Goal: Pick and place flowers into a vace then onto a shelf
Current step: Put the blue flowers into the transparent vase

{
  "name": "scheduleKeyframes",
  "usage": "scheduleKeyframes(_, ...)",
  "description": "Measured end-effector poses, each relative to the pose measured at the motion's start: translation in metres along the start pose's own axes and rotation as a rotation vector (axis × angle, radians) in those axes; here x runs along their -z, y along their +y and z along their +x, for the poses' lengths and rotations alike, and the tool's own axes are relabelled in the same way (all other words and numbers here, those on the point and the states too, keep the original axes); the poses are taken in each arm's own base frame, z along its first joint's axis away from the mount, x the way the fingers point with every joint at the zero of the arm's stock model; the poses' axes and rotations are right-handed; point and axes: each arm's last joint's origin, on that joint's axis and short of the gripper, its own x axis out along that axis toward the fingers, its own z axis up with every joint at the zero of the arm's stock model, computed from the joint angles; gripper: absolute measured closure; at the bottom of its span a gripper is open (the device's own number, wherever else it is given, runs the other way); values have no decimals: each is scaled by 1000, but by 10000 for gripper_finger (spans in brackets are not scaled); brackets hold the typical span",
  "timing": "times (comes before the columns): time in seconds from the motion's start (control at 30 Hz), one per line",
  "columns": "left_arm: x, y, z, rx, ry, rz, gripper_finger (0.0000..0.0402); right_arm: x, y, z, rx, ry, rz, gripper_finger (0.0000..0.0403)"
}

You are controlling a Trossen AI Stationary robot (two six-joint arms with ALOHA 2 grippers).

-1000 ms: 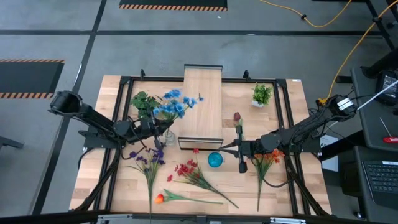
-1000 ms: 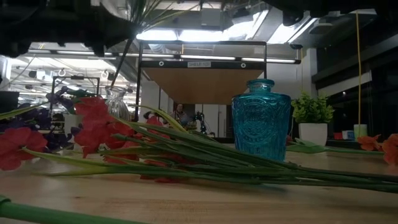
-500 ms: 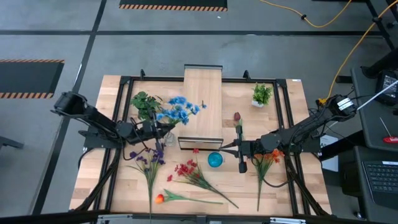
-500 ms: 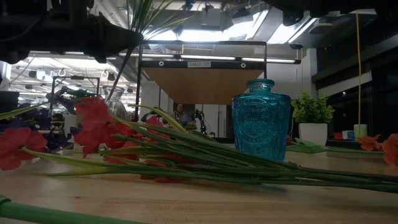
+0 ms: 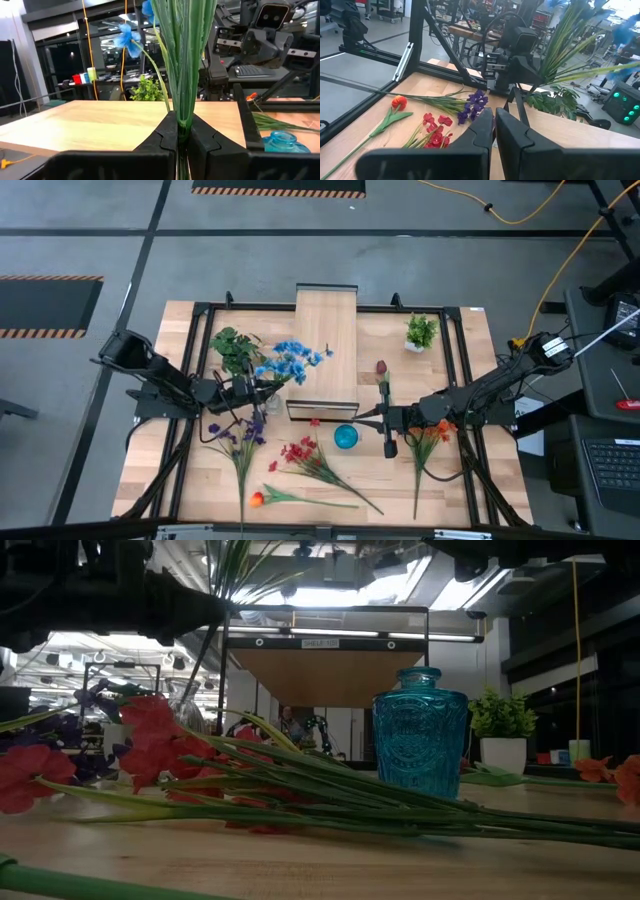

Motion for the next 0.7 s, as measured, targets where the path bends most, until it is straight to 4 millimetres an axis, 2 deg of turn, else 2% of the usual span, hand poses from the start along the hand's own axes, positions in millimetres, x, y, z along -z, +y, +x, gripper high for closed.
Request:
scheduleKeyframes(0.23, 11, -2, 1, -30, 48, -5, 392, 1, 0, 0, -2, 8, -3, 377)
scheduleKeyframes(0.7, 10, -2, 1, -32, 32, -17, 376, 1, 0, 0, -2, 8, -3, 377)
